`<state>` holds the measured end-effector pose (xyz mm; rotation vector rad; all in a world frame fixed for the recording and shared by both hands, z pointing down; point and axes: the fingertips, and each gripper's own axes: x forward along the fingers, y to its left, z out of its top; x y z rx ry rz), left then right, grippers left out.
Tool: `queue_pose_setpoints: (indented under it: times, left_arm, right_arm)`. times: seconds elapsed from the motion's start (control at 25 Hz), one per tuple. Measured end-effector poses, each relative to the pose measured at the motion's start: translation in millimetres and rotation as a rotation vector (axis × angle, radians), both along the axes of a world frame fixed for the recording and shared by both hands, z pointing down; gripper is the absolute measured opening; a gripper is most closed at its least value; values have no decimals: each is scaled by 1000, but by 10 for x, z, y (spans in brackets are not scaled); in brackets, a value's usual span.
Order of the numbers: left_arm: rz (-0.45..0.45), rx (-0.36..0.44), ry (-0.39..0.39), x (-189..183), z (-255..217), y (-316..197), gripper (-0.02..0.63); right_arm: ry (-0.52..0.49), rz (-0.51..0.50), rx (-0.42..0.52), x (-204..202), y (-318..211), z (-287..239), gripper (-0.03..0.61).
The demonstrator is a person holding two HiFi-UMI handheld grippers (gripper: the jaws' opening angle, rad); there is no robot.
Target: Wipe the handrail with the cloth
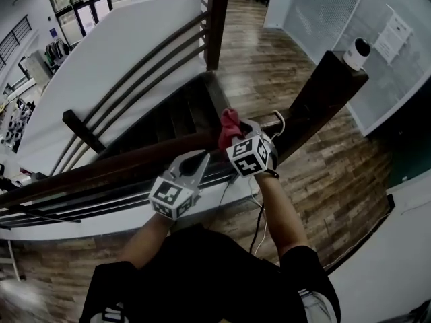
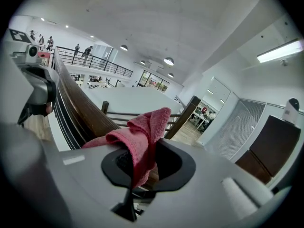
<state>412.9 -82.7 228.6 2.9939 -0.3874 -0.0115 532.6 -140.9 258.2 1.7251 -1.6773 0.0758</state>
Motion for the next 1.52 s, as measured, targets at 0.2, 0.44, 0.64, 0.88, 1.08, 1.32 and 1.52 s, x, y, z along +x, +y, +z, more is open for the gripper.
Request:
queue_pose_setpoints:
  times: [0.2,0.44,0.64,0.88,1.08,1.32,1.52]
  left_arm:
    - [-5,-41,15,123,19,58,0]
    - [-4,-38,-15,198,93,133,0]
    - [-8,-31,-21,282,62,157,0]
    - [-9,-13,-21,358,38,249,0]
    - [-24,-28,-23,362,75,335,0]
    - [-72,-33,-60,173,120,410,0]
    - [-121,-58,-53,-57,142,397,0]
  right_arm:
    - [8,-10,7,89,14,-4,52]
    - [12,23,22,388,73,5,52]
    - [21,34,26,576,97,-5,52]
    - [43,61,28,835,149,-11,52]
    - [55,91,35,1067,197,0,52]
    - [71,136,48,1277,249,-19,52]
    - [121,202,98,1445,328,-84,52]
